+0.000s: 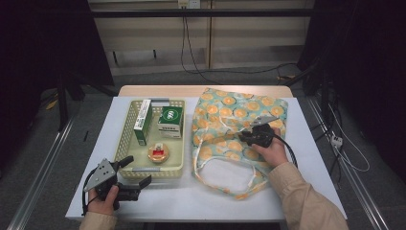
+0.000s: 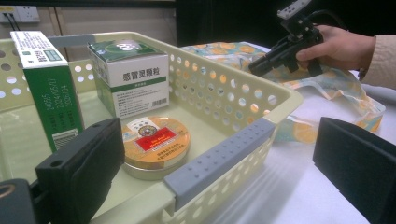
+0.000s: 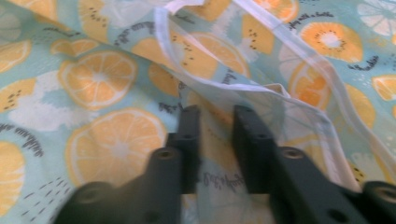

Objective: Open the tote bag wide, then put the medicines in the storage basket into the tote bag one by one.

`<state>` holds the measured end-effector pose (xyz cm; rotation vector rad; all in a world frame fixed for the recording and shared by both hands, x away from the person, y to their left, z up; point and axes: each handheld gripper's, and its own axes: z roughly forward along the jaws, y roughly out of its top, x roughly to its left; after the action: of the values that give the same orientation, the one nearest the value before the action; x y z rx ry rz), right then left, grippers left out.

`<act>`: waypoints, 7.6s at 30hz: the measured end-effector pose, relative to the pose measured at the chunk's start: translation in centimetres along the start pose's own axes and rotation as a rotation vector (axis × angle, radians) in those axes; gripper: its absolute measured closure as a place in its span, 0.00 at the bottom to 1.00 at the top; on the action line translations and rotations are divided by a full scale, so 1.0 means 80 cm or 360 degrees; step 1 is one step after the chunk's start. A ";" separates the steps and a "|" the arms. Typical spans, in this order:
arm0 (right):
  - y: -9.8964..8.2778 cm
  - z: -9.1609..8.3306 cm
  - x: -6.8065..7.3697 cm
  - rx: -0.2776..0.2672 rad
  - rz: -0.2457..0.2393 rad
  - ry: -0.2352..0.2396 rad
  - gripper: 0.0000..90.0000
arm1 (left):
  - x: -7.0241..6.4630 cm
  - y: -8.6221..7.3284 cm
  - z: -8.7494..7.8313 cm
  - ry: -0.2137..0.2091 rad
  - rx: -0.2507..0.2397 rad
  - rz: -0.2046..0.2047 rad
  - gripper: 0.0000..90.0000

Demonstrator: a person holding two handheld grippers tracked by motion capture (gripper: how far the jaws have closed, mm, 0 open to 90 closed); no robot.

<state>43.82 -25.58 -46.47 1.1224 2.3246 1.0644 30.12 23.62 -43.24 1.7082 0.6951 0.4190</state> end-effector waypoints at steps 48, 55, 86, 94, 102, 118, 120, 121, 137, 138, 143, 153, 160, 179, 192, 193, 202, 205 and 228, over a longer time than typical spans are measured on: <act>0.085 -0.030 -0.016 -0.0157 0.0238 0.0089 1.00 | 0.008 0.072 0.031 -0.0173 0.0062 0.0031 0.02; 0.095 -0.041 -0.022 -0.0190 0.0254 0.0087 1.00 | 0.017 0.088 0.043 -0.0181 0.0112 0.0043 0.03; 0.116 -0.067 -0.011 -0.0232 0.0213 0.0073 1.00 | 0.054 0.120 0.095 -0.0191 0.0319 0.0114 0.07; 0.114 -0.061 -0.007 -0.0217 0.0201 0.0090 1.00 | 0.060 0.101 0.129 -0.0230 0.0507 0.0165 0.08; 0.113 -0.057 -0.005 -0.0202 0.0191 0.0088 1.00 | 0.060 0.079 0.155 -0.0278 0.0735 0.0169 0.07; 0.109 -0.060 -0.006 -0.0208 0.0200 0.0096 1.00 | 0.066 0.058 0.170 -0.0267 0.0958 0.0166 0.09; 0.108 -0.060 -0.006 -0.0204 0.0194 0.0093 1.00 | 0.066 0.057 0.171 -0.0266 0.0974 0.0188 0.09; 0.108 -0.060 -0.006 -0.0204 0.0191 0.0093 1.00 | 0.066 0.056 0.171 -0.0261 0.0974 0.0191 0.09; 0.106 -0.063 -0.008 -0.0224 0.0206 0.0110 1.00 | 0.068 0.055 0.171 -0.0260 0.1046 0.0210 0.10; 0.106 -0.063 -0.008 -0.0225 0.0204 0.0109 1.00 | 0.068 0.053 0.171 -0.0267 0.1045 0.0195 0.10; 0.104 -0.063 -0.009 -0.0216 0.0202 0.0114 1.00 | 0.068 0.051 0.172 -0.0287 0.1052 0.0173 0.09; 0.103 -0.058 -0.011 -0.0215 0.0203 0.0123 1.00 | 0.074 0.047 0.167 -0.0245 0.1127 0.0221 0.11; 0.102 -0.057 -0.009 -0.0215 0.0197 0.0128 1.00 | 0.069 0.041 0.171 -0.0252 0.1219 0.0303 0.16; 0.100 -0.062 -0.007 -0.0224 0.0189 0.0121 1.00 | 0.073 0.047 0.169 -0.0165 0.1162 0.0218 0.23; 0.101 -0.059 -0.006 -0.0225 0.0192 0.0124 1.00 | 0.063 0.067 0.181 -0.0177 0.1135 0.0184 0.23; 0.101 -0.059 -0.006 -0.0229 0.0194 0.0123 1.00 | 0.063 0.069 0.181 -0.0162 0.1136 0.0182 0.23; 0.104 -0.062 -0.010 -0.0245 0.0203 0.0112 1.00 | 0.063 0.091 0.172 -0.0157 0.1070 0.0146 0.23; 0.104 -0.062 -0.009 -0.0240 0.0203 0.0116 1.00 | 0.060 0.100 0.171 -0.0165 0.1083 0.0167 0.23; 0.102 -0.058 -0.011 -0.0233 0.0204 0.0133 1.00 | -0.052 0.175 0.231 -0.0443 0.0931 0.0248 0.23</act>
<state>45.87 -25.16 -37.30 1.2045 2.2194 1.3285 41.44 5.13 -34.01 2.3287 0.5061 0.0740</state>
